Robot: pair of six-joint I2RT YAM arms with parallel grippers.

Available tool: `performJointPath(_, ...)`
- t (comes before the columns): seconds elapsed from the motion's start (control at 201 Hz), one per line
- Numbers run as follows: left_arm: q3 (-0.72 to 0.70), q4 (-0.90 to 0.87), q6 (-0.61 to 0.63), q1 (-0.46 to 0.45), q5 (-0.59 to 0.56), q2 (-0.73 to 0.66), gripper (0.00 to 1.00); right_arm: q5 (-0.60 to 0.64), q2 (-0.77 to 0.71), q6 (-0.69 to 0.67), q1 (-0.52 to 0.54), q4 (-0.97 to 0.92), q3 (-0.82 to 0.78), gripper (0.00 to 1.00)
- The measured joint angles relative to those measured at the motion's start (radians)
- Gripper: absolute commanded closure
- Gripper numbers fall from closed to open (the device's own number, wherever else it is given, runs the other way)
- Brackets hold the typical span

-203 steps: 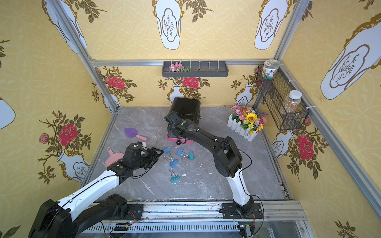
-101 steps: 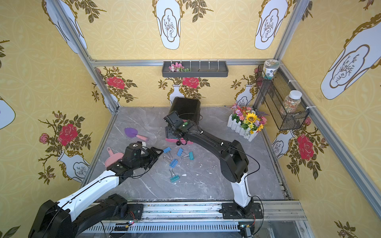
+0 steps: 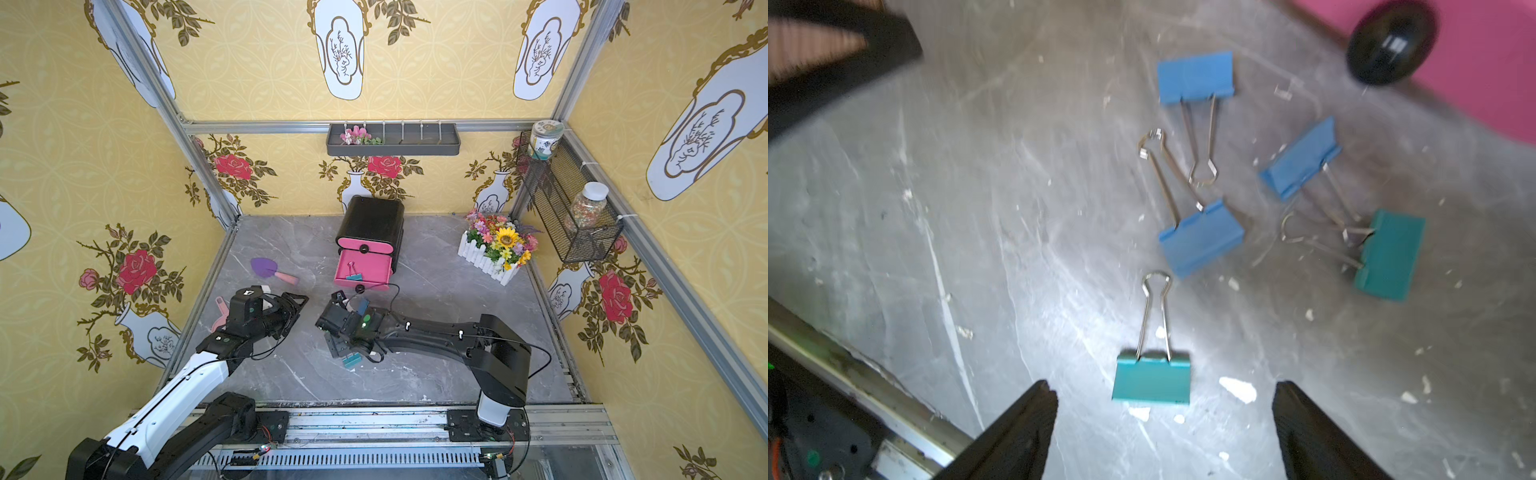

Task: Put the binder clips in the drawer according to color
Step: Place the binder clip in the drawer, then pick up the binder clip at the center of the board.

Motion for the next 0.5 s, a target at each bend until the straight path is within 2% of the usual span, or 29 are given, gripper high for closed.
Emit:
performJointPath(0.249, -0.021, -0.04, 0.002, 0.009, 0.013, -0.051, 0.3, -0.005, 0.084, 0.094, 0.045, 0.01, -0.063, 0.1)
performJointPath(0.503, -0.025, -0.058, 0.0, 0.009, 0.015, -0.073, 0.29, -0.035, 0.141, 0.101, 0.062, 0.017, -0.063, 0.11)
